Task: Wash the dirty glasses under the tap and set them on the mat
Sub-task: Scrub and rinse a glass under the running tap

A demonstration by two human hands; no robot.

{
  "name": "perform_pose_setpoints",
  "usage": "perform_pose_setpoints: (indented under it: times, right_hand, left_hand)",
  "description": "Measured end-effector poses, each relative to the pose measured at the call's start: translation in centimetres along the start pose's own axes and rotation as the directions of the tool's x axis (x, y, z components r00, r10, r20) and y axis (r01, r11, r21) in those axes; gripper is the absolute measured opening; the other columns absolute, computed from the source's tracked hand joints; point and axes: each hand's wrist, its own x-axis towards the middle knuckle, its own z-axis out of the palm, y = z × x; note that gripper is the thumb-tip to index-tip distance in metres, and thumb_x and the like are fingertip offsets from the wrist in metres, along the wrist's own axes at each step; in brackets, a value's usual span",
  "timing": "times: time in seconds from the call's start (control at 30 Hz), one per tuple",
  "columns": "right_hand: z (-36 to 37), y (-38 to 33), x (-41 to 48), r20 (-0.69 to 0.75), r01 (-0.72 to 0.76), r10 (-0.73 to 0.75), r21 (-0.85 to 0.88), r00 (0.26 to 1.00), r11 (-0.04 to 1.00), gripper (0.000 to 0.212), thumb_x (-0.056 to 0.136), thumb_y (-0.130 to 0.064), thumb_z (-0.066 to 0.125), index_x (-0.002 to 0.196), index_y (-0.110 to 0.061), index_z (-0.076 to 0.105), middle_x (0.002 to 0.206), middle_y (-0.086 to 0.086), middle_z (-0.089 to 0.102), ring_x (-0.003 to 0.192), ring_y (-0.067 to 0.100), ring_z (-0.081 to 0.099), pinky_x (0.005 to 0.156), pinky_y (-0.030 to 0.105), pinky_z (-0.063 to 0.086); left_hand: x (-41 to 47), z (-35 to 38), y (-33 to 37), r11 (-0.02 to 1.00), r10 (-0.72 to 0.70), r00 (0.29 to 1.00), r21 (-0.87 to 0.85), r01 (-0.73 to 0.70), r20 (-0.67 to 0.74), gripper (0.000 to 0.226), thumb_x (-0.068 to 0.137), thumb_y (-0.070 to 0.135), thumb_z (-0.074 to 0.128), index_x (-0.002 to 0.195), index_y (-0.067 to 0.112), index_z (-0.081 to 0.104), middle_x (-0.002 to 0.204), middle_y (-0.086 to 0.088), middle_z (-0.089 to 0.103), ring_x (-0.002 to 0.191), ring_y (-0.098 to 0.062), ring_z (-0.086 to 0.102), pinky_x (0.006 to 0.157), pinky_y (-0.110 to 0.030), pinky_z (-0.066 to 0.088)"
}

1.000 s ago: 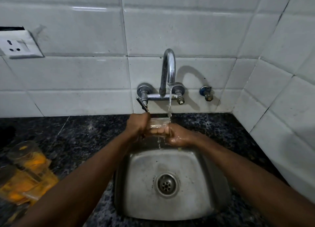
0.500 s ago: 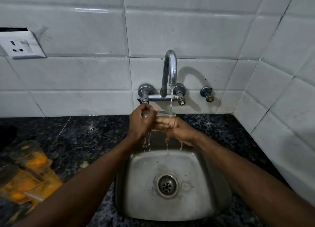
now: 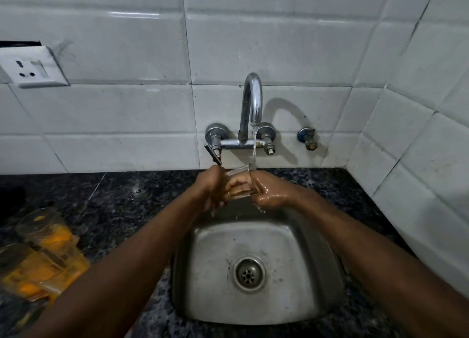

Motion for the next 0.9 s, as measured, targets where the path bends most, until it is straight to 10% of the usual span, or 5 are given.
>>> perform_pose_setpoints:
  times: [0.2, 0.37, 0.57, 0.7, 0.9]
  right_hand:
    - [-0.4, -0.6, -0.2, -0.183, 0.01, 0.007, 0.095, 0.983, 0.995, 0.056, 0.08, 0.024, 0.048, 0.108, -0.023, 0.059, 0.101, -0.011, 0.065, 0.088, -0.008, 0.065, 0.07, 0.016, 0.054]
    - [-0.8, -0.8, 0.0, 0.048, -0.041, 0.058, -0.299, 0.997, 0.953, 0.046, 0.083, 0.005, 0.064, 0.121, -0.02, 0.056, 0.113, -0.006, 0.065, 0.103, 0.001, 0.063, 0.089, 0.027, 0.055]
    - [1.3, 0.0, 2.0, -0.564, -0.052, -0.202, -0.401, 0.801, 0.915, 0.043, 0.098, -0.045, 0.051, 0.073, -0.016, 0.07, 0.07, 0.001, 0.07, 0.061, 0.012, 0.066, 0.066, 0.038, 0.058]
    - [0.1, -1.0, 2.5, -0.357, -0.073, -0.254, -0.694, 0.899, 0.716, 0.044, 0.099, -0.043, 0.049, 0.08, -0.01, 0.073, 0.073, 0.007, 0.07, 0.062, 0.018, 0.064, 0.063, 0.032, 0.053]
    - [2.1, 0.7, 2.8, -0.753, -0.015, 0.224, 0.274, 0.618, 0.962, 0.036, 0.095, -0.035, 0.059, 0.076, -0.007, 0.071, 0.069, 0.007, 0.071, 0.06, 0.019, 0.066, 0.068, 0.031, 0.055]
  left_hand:
    - [-1.2, 0.6, -0.9, 0.835, 0.54, 0.822, -0.009, -0.551, -0.181, 0.024, 0.103, 0.023, 0.047, 0.096, 0.005, 0.061, 0.087, -0.008, 0.064, 0.068, -0.018, 0.064, 0.048, -0.022, 0.05]
    - [-1.8, -0.3, 0.1, 0.986, -0.165, 0.967, 0.034, 0.161, 0.195, 0.051, 0.102, 0.043, 0.029, 0.103, 0.004, 0.061, 0.074, -0.013, 0.063, 0.041, -0.017, 0.051, 0.033, -0.015, 0.035]
    - [-1.6, 0.8, -1.2, 0.93, -0.018, 0.955, -0.345, 0.125, 0.297, 0.075, 0.096, 0.069, 0.026, 0.106, 0.009, 0.069, 0.088, -0.015, 0.076, 0.072, -0.024, 0.071, 0.056, -0.031, 0.055]
    - [-1.6, 1.6, -1.9, 0.82, -0.067, 0.942, -0.52, 0.24, 0.329, 0.066, 0.097, 0.061, 0.034, 0.117, 0.008, 0.067, 0.11, -0.021, 0.072, 0.089, -0.031, 0.07, 0.079, -0.046, 0.058]
    - [-2.2, 3.5, -1.3, 0.92, 0.325, 0.877, -0.096, -0.38, -0.355, 0.021, 0.095, 0.038, 0.054, 0.096, 0.019, 0.063, 0.093, -0.008, 0.07, 0.081, -0.025, 0.067, 0.067, -0.034, 0.054]
